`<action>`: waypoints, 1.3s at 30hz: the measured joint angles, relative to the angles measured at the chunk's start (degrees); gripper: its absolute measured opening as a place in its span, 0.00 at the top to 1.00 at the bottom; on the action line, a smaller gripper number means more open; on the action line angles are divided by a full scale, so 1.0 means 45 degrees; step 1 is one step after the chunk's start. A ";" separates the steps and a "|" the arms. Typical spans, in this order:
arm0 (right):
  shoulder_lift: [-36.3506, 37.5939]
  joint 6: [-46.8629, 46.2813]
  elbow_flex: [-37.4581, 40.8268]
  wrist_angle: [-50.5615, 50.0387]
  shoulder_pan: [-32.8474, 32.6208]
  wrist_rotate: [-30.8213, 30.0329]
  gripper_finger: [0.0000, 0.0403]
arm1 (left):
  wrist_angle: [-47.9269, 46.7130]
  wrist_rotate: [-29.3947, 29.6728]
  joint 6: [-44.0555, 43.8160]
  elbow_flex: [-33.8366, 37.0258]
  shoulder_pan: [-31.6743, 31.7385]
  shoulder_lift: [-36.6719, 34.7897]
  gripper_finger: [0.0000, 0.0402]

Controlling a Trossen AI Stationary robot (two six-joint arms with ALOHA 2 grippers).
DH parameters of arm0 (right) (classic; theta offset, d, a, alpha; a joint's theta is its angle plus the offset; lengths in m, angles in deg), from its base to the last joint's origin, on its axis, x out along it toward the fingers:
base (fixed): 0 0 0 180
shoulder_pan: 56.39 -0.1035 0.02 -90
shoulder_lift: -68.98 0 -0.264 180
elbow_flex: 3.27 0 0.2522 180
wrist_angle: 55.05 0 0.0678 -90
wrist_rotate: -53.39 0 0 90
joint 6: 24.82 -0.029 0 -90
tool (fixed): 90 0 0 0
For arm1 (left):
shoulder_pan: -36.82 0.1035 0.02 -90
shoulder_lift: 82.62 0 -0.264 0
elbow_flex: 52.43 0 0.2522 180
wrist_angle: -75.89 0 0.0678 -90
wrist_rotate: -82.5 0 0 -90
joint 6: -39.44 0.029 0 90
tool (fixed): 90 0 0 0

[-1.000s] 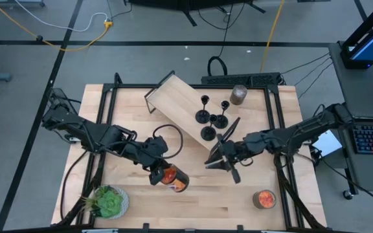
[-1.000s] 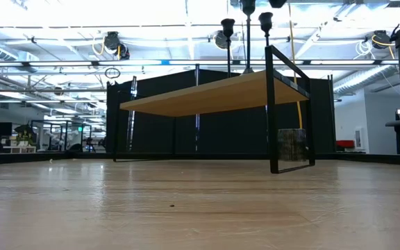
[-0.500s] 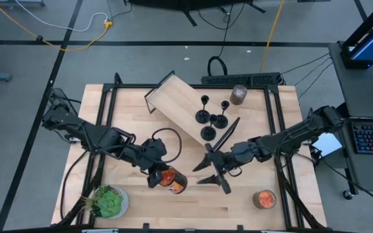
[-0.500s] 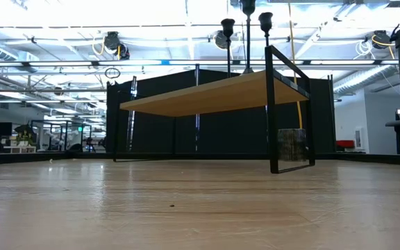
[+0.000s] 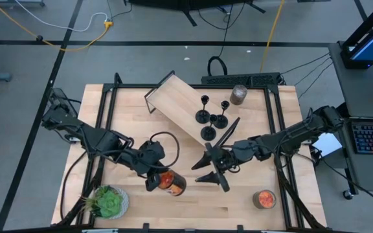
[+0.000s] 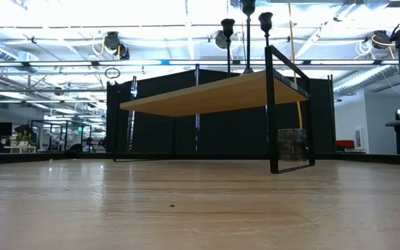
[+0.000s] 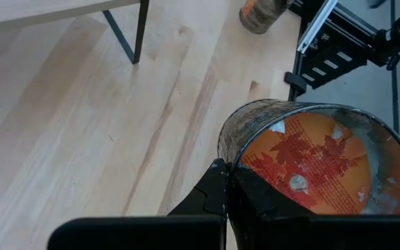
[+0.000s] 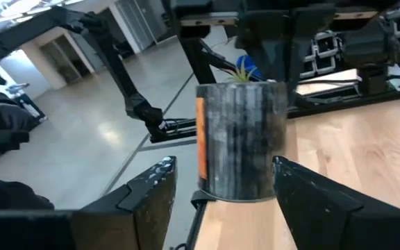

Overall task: Pick & Place candle stick holders
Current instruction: Put the left orange scented candle on the shelf

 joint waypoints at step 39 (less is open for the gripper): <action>-0.1508 -0.0447 -0.0305 0.0128 0.0515 0.0030 0.01 | 0.1730 -0.1317 0.0287 0.0010 0.1214 0.1097 1.00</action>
